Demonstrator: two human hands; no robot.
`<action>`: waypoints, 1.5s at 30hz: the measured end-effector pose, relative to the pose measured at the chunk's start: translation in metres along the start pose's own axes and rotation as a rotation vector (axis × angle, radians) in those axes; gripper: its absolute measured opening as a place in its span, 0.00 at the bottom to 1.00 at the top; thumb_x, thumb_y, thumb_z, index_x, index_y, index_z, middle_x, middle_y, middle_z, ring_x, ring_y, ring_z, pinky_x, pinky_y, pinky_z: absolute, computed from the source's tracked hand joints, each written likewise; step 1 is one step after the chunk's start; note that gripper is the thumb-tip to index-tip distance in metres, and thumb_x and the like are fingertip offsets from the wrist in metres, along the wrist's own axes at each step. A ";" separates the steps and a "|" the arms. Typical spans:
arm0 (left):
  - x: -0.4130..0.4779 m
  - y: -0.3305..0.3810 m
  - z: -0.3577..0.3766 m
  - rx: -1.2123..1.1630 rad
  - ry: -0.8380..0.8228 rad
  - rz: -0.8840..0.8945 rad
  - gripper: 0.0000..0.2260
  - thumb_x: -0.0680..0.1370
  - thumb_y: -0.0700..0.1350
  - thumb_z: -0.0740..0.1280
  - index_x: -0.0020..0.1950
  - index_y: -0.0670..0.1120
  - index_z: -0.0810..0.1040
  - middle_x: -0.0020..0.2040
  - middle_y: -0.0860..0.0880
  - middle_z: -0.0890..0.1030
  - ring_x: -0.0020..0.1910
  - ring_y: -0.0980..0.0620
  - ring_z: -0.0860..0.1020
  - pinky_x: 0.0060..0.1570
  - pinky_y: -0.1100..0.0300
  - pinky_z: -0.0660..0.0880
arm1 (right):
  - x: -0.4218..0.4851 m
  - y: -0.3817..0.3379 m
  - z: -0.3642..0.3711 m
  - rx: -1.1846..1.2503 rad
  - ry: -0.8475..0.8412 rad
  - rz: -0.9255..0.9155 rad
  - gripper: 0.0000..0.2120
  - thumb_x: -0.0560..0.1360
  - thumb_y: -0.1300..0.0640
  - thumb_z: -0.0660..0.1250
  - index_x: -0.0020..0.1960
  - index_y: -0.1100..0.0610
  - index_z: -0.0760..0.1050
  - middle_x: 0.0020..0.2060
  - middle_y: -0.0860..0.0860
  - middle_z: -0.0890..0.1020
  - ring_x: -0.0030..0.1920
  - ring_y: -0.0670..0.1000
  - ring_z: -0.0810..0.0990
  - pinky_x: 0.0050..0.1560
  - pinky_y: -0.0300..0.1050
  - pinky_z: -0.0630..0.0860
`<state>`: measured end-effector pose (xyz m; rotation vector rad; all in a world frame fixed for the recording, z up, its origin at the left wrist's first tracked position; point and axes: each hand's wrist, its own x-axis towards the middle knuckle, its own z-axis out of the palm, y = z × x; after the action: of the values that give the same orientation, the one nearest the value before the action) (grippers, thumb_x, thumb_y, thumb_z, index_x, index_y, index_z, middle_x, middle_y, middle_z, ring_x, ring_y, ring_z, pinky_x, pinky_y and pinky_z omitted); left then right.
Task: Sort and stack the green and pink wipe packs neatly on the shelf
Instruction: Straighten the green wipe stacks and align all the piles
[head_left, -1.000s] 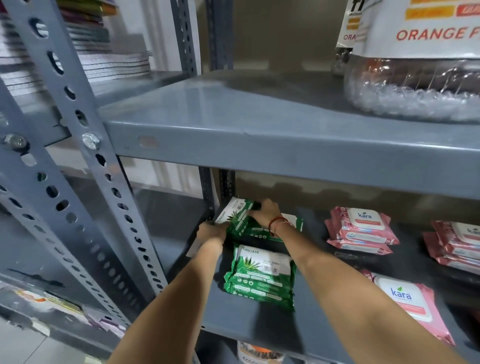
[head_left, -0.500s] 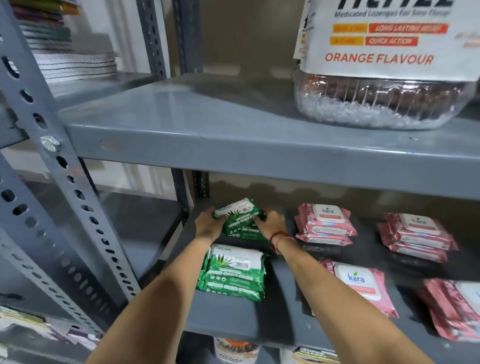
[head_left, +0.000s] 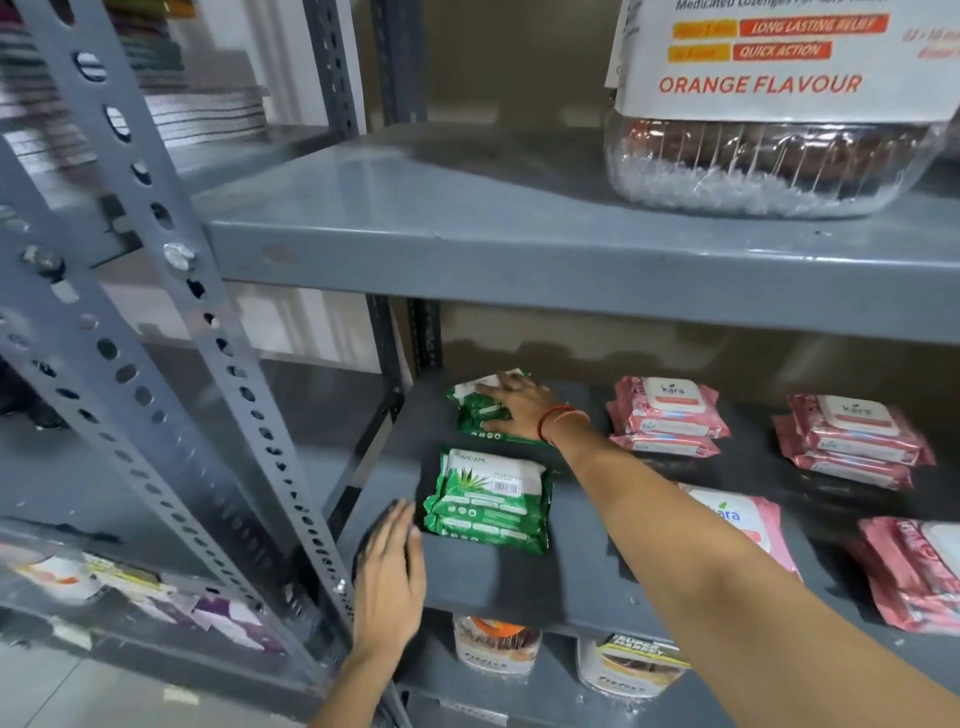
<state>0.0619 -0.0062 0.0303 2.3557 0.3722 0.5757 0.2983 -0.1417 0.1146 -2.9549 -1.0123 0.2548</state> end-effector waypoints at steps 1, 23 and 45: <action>-0.010 -0.007 0.002 0.081 -0.031 0.058 0.17 0.82 0.46 0.54 0.68 0.42 0.70 0.69 0.47 0.72 0.69 0.49 0.68 0.69 0.55 0.60 | 0.000 -0.001 0.003 -0.004 0.023 0.023 0.33 0.76 0.38 0.58 0.77 0.44 0.50 0.77 0.56 0.53 0.76 0.59 0.52 0.74 0.58 0.56; -0.019 -0.009 0.009 0.365 -0.105 0.125 0.21 0.78 0.48 0.51 0.64 0.41 0.75 0.66 0.44 0.75 0.68 0.47 0.70 0.66 0.53 0.58 | 0.008 0.001 0.011 0.027 0.162 0.170 0.49 0.66 0.30 0.66 0.77 0.52 0.51 0.72 0.62 0.62 0.72 0.62 0.61 0.72 0.60 0.55; -0.019 -0.011 0.011 0.349 -0.102 0.121 0.21 0.77 0.48 0.52 0.63 0.41 0.76 0.65 0.45 0.76 0.66 0.47 0.72 0.65 0.54 0.58 | 0.022 0.021 0.018 -0.048 0.111 0.060 0.56 0.59 0.31 0.73 0.76 0.50 0.51 0.68 0.58 0.67 0.68 0.60 0.67 0.68 0.61 0.63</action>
<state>0.0501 -0.0115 0.0095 2.7466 0.3042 0.4736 0.3251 -0.1456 0.0924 -3.0070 -0.9305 0.0675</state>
